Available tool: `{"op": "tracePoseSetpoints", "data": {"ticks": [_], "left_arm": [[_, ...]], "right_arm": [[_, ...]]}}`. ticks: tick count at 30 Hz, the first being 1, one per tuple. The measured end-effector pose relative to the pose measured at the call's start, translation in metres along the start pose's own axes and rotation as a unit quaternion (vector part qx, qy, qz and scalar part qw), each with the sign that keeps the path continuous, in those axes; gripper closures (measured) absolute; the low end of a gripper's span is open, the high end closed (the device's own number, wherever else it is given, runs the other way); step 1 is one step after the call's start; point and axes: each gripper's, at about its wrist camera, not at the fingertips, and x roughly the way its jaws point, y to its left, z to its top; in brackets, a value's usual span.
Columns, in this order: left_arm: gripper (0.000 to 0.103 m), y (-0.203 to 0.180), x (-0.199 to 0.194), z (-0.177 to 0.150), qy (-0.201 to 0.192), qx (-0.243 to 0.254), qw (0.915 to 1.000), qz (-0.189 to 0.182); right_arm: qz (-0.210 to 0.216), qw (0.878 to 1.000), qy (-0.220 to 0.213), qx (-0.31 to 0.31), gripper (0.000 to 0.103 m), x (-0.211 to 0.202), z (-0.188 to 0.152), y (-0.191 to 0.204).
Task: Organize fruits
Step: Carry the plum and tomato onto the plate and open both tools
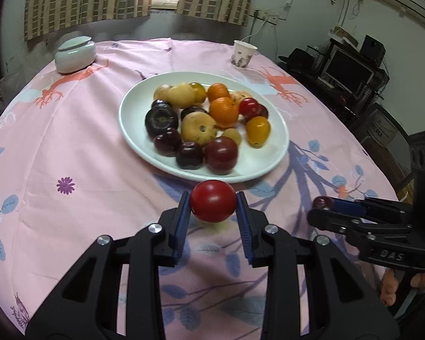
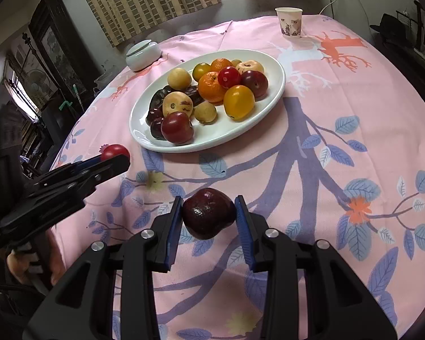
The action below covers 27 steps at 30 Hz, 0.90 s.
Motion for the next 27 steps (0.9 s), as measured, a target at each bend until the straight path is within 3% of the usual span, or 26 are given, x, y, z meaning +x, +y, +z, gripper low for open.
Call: {"op": "tracePoseSetpoints", "data": {"ticks": [6,16,27], "left_arm": [[0.070,-0.024,-0.007,0.008,-0.002,0.030,0.9995,-0.012],[0.070,-0.016,-0.007,0.036,-0.013,0.029,0.9995,-0.003],[0.070,-0.010,0.050,0.102,0.008,0.008,0.9998,-0.013]], "right_arm": [[0.001,1.000,-0.001,0.000,0.066,0.000,0.000,0.000],[-0.001,1.000,-0.015,-0.025,0.066,-0.005,0.018,0.011],[-0.027,0.997,-0.028,-0.066,0.066,0.024,0.078,0.019]]}}
